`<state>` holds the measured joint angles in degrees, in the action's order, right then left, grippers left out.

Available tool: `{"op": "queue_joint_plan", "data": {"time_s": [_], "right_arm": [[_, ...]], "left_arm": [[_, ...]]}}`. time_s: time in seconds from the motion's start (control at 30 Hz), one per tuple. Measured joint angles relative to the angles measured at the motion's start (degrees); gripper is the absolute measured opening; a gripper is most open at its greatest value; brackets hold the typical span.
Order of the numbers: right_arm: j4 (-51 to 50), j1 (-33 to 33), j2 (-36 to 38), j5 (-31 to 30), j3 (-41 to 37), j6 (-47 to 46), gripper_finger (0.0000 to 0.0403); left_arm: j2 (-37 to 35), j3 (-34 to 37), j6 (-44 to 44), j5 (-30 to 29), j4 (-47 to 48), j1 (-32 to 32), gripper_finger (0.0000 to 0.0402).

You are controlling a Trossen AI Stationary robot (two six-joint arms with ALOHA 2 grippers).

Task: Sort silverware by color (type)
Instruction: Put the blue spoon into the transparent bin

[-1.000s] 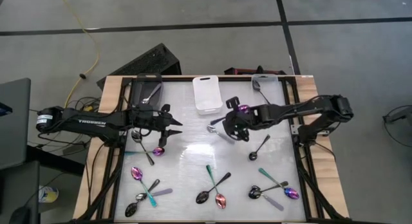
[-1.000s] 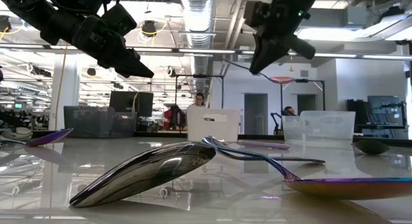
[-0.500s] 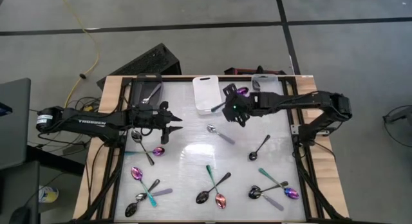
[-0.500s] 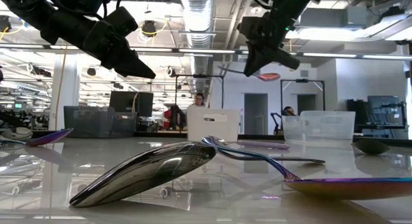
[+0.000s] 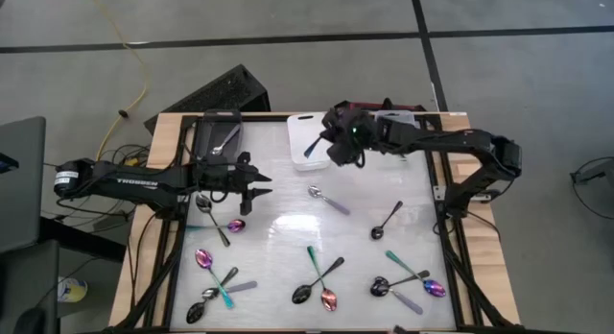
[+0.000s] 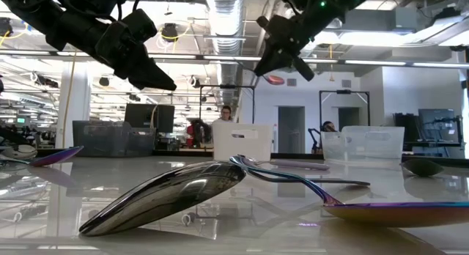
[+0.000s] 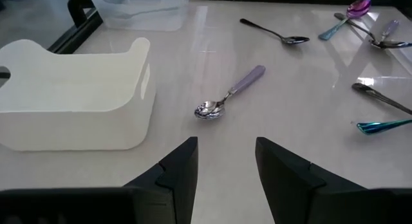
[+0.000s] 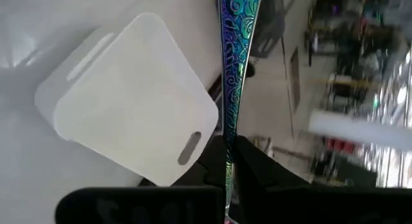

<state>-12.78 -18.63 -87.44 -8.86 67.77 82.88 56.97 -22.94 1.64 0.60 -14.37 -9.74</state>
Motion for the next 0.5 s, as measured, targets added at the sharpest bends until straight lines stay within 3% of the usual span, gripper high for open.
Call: {"op": "queue_joint_plan", "data": {"time_s": [0.23, 0.5], "right_arm": [[7.08, -6.90, -2.71, 11.13, 0.06, 11.60, 0.0036], [11.35, -11.64, -15.02, 19.26, 5.69, 19.61, 0.0036]], "left_arm": [[0.02, 0.00, -2.16, -0.92, 0.48, 0.01, 0.0142], [0.02, 0.00, -4.42, -4.06, 0.74, 0.00, 0.0142]]}}
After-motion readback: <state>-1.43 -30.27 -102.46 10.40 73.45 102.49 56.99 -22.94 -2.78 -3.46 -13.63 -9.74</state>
